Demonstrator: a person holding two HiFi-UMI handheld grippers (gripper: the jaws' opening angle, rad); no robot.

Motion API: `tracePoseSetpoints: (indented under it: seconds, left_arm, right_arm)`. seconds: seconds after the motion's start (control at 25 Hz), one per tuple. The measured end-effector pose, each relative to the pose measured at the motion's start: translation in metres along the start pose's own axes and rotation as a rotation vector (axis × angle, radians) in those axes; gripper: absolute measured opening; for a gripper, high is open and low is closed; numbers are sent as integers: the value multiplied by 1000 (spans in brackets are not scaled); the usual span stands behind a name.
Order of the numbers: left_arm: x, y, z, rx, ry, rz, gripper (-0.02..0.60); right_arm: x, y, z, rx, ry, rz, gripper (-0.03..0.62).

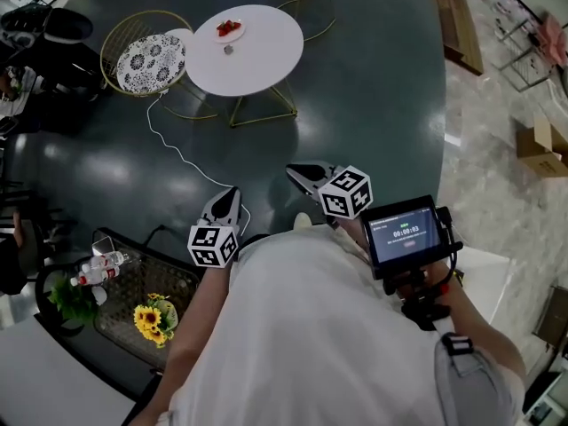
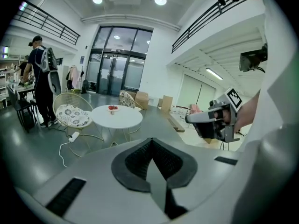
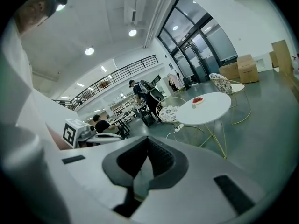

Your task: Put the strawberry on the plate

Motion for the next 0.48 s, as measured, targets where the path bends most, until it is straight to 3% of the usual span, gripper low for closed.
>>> tracePoseSetpoints:
  seconds: [0.48]
  left_arm:
    - [13, 10, 40, 53, -9, -7, 8]
  right_arm:
    - [-44, 9, 8, -18, -17, 77, 8]
Point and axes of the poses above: the fingertips, and each gripper's own axes: z forward along the fingers, x to its left, y out of its top, the point moved 6 cm from there along -z, backward along the fingers, and after that the axes turned 8 degrees about z, right-handed, at the moved point
